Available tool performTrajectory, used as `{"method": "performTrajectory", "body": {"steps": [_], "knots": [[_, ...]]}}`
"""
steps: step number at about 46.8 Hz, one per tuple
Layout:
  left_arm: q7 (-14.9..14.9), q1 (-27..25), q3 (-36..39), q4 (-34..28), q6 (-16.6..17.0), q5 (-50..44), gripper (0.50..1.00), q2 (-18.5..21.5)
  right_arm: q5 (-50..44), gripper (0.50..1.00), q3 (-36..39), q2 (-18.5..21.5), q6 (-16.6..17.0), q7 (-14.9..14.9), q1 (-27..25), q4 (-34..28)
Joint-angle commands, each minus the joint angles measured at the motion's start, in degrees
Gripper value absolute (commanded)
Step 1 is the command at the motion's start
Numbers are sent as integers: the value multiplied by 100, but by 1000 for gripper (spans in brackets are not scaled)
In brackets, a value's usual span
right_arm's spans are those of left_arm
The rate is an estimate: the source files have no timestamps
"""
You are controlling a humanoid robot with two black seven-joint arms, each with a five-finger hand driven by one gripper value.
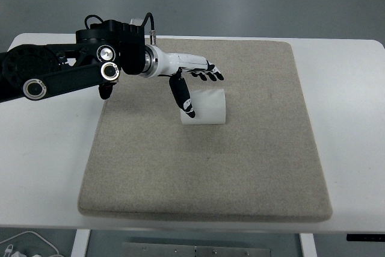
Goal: Upright white cup
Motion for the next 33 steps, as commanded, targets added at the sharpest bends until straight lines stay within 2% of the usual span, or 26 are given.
{"method": "performTrajectory", "body": {"steps": [1,16,33], "knots": [[5,3,27,111,10,101,986,-106,0,930,2,0,0,0,-3,0],[5,3,212,498,10,171,986,-510,0,930,2,0,0,0,6,0],[5,47,300,639,19,338,984,-686,0,928,-7,0,0,0,-2,0]]}}
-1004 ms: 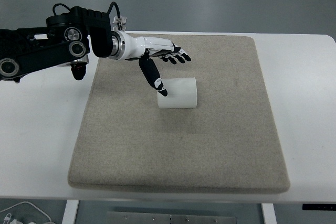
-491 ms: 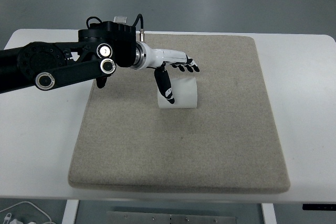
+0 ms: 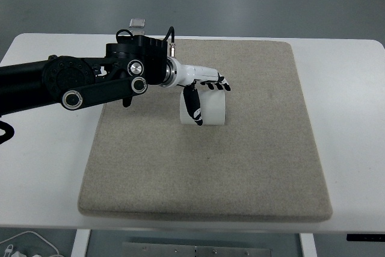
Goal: Upright white cup
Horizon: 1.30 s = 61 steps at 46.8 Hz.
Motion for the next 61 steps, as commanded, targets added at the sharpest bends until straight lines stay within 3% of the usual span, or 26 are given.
{"method": "performTrajectory", "body": {"steps": [1,14,19,31,37,43,61], "knots": [[0,17,2,17,0,4,984,-66,0,930,5,0,0,0,5,0],[-1,-9,116,88,8,13,969,-119,0,928,5,0,0,0,-4,0],[-9,-18,116,123,-1,30,926,-119,0,930,5,0,0,0,-4,0],[-27,34,116,132,-9,241,735,-119,0,930,5,0,0,0,-4,0],[-27,43,116,132,-1,259,701,-119,0,930,5,0,0,0,5,0],[-44,43,108,132,-1,259,504,-110,0,930,5,0,0,0,-4,0],[-88,52,-419,228,-53,110,500,-14,0,930,5,0,0,0,5,0]]}}
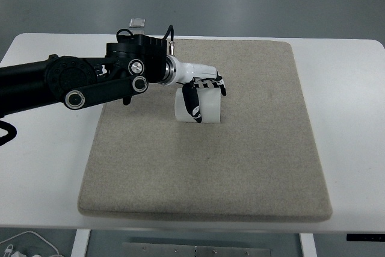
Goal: Upright white cup
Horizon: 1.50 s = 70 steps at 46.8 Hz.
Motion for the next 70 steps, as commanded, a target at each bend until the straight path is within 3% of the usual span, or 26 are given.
{"method": "performTrajectory", "body": {"steps": [1,17,31,49,65,70], "knots": [[-8,16,-200,59,-30,-20,500,21,0,930,3,0,0,0,7,0],[-104,51,-885,392,-39,-1197,500,311,0,930,3,0,0,0,-2,0],[-552,754,-2071,1069,-250,-2208,500,407,0,928,3,0,0,0,7,0],[-1571,1800,-3223,1149,-241,-2288,500,443,0,928,3,0,0,0,7,0],[-2890,2503,-3610,1263,-100,-2279,500,399,0,930,3,0,0,0,7,0],[-3434,2635,-3610,1386,-74,-2253,500,381,0,930,3,0,0,0,-2,0]]}}
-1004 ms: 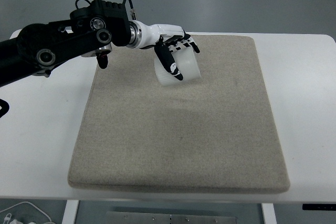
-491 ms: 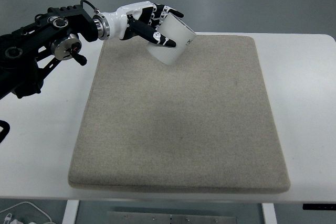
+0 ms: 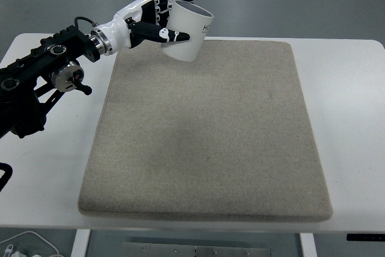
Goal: Upright white cup
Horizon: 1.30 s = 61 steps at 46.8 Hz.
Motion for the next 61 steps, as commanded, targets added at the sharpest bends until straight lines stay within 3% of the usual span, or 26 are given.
{"method": "performTrajectory", "body": {"steps": [1,14,24,61], "knots": [[-469,76,-5,108,25,17,500,-7,0,930,3,0,0,-1,-2,0],[-1744,305,92,205,447,254,500,-24,0,930,3,0,0,-1,-2,0],[-2447,463,92,319,869,825,500,-252,0,930,2,0,0,-1,7,0],[-2450,1025,241,574,2336,1713,500,-692,0,930,-6,0,0,-1,-2,0]]}}
